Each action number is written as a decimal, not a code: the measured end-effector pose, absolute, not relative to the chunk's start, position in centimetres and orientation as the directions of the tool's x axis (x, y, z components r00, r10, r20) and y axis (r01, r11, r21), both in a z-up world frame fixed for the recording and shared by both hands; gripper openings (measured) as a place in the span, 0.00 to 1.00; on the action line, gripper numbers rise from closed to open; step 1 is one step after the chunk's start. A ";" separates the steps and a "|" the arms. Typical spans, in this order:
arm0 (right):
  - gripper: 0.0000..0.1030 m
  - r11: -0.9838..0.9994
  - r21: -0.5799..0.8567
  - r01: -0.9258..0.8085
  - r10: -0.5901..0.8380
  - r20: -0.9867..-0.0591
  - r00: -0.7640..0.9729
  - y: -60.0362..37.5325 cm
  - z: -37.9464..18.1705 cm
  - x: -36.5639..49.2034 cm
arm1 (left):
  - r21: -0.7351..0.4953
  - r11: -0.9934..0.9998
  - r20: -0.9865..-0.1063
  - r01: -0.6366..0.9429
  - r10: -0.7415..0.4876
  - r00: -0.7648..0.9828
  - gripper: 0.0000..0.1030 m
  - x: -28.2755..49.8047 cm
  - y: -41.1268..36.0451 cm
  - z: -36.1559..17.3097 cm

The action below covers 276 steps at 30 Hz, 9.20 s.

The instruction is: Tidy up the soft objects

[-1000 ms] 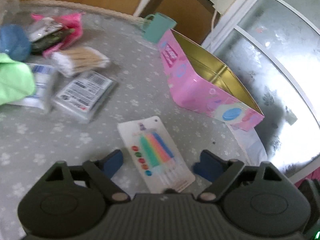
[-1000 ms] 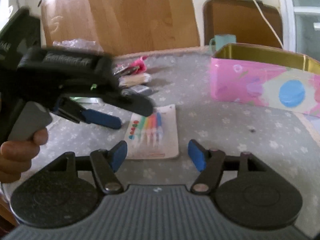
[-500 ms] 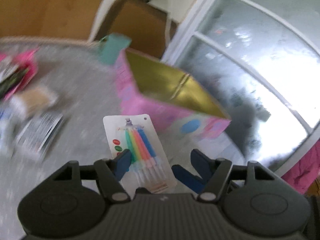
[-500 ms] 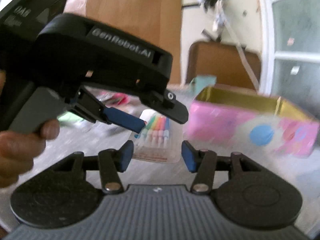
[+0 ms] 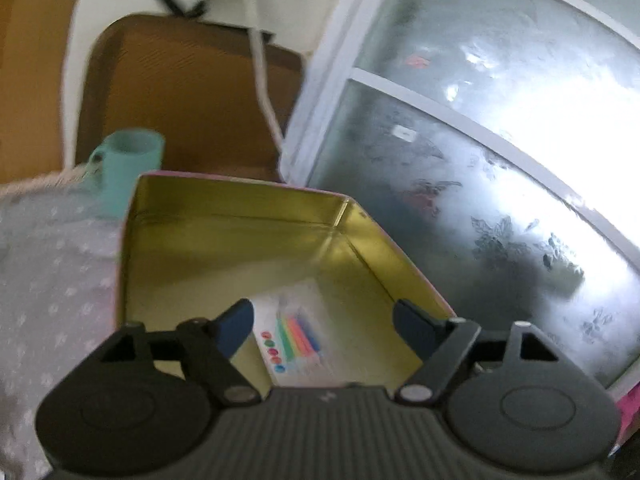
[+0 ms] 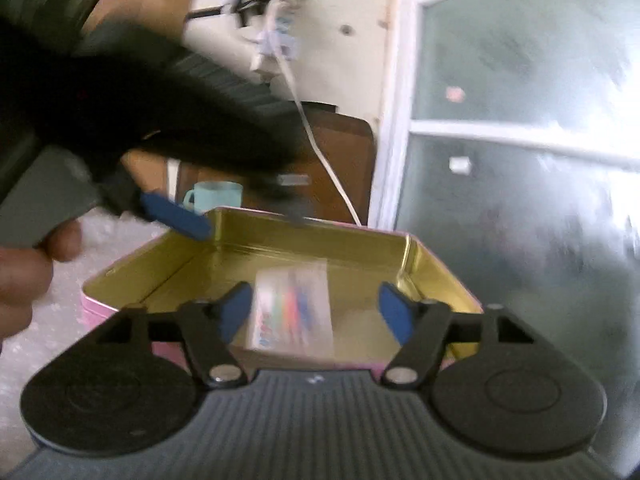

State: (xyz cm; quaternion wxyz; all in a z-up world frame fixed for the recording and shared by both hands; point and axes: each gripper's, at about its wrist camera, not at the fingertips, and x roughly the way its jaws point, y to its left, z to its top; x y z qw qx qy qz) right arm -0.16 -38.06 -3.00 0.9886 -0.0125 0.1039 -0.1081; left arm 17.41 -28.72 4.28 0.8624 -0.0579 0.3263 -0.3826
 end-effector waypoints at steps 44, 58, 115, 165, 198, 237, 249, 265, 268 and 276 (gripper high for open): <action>0.65 0.994 0.013 -0.113 0.111 -0.325 0.939 -22.5 -4.8 -8.4 | -0.012 0.998 -0.094 -0.062 0.061 0.994 1.00 -0.4 -0.6 -2.1; 0.65 0.928 0.340 -0.153 0.320 -0.514 0.796 -18.8 -4.6 11.8 | -0.179 0.978 -0.215 -0.106 0.066 0.974 1.00 -0.2 5.0 -2.8; 0.58 0.969 0.060 0.238 -0.206 -0.322 0.924 -39.1 -2.7 3.2 | -0.337 0.703 -0.488 0.627 -0.700 0.522 0.77 15.6 -24.4 3.7; 0.56 0.938 0.047 -0.344 0.313 -0.544 0.779 -16.6 -6.8 10.3 | -0.259 0.898 -0.679 0.355 -0.431 0.594 0.71 16.4 -5.0 -4.4; 0.57 0.940 -0.014 0.341 -0.331 -0.278 0.902 -45.1 -2.6 2.1 | -0.322 0.641 -0.528 0.697 -0.732 0.429 0.68 15.1 -38.3 2.6; 0.37 0.847 -0.144 -0.512 0.377 -0.517 0.769 -1.2 -5.2 10.7 | -0.399 0.915 -0.401 -0.058 -0.117 0.909 0.82 2.5 18.6 -4.7; 0.05 0.924 -0.120 -0.362 0.290 -0.395 0.872 -14.7 -4.4 -3.5 | -0.425 0.905 -0.390 -0.014 -0.168 0.905 0.84 2.2 18.5 -4.7; 0.06 0.997 0.043 -0.071 0.081 -0.292 0.953 -26.3 -4.5 -9.6 | -0.464 0.806 -0.442 0.368 -0.570 0.692 0.86 3.1 0.5 -1.5; 0.06 0.979 0.166 -0.116 0.154 -0.240 0.958 -27.3 -4.1 -9.7 | -0.445 0.814 -0.446 0.373 -0.562 0.696 0.87 2.6 0.1 -1.0; 0.26 0.984 0.173 0.048 0.007 -0.304 0.953 -29.2 -5.8 -8.2 | -0.423 0.842 -0.477 0.334 -0.521 0.708 0.87 2.7 0.6 -0.5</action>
